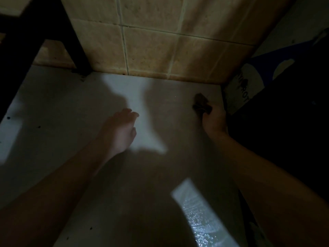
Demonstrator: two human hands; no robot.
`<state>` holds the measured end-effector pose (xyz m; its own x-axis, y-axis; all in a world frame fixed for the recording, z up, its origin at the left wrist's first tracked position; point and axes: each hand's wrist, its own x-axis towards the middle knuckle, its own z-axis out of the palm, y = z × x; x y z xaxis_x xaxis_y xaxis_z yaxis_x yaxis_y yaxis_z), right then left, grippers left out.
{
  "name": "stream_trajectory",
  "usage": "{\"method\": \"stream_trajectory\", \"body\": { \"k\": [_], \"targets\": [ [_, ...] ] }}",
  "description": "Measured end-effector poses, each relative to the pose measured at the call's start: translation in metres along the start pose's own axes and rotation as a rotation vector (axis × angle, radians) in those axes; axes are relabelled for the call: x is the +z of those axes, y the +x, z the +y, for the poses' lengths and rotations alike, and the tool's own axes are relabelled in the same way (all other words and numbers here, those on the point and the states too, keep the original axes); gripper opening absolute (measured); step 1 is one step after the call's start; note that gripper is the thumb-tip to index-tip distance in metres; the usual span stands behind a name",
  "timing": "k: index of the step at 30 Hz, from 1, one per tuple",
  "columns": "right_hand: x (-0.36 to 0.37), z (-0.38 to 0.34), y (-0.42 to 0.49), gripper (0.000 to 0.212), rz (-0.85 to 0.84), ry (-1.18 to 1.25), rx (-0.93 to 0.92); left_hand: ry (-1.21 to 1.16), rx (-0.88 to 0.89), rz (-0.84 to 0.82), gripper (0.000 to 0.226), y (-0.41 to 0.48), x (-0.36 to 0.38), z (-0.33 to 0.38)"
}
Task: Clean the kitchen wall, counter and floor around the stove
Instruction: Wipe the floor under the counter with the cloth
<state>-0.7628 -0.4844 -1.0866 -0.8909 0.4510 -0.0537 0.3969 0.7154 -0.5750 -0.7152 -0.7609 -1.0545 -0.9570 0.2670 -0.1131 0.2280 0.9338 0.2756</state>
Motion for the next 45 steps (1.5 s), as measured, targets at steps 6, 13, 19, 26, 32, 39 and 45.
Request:
{"method": "stream_trajectory", "body": {
  "k": [6,13,19,26,32,39,45],
  "targets": [
    [-0.002,-0.001,-0.046,0.042,-0.065,-0.060,-0.046,0.003,-0.019,0.013,0.044,-0.028,-0.003,0.003],
    [0.020,-0.013,-0.143,0.038,-0.199,-0.049,-0.348,0.015,-0.011,-0.164,0.044,-0.129,0.007,0.008],
    [0.017,-0.014,-0.227,0.041,-0.447,-0.080,-0.473,-0.002,-0.157,-0.240,0.050,-0.200,-0.007,0.001],
    [0.019,0.009,-0.276,0.045,-0.771,-0.325,-0.692,-0.028,-0.142,-0.197,0.051,-0.233,-0.013,0.014],
    [-0.005,0.038,-0.300,0.048,-0.875,-0.344,-0.728,-0.013,-0.092,-0.245,0.047,-0.252,-0.014,0.022],
    [-0.032,0.073,-0.302,0.048,-0.782,-0.235,-0.611,0.028,-0.066,-0.243,0.048,-0.245,0.005,0.030],
    [-0.061,0.109,-0.301,0.048,-0.516,-0.143,-0.418,-0.002,-0.038,-0.271,0.050,-0.255,0.020,0.034]
  ]
}}
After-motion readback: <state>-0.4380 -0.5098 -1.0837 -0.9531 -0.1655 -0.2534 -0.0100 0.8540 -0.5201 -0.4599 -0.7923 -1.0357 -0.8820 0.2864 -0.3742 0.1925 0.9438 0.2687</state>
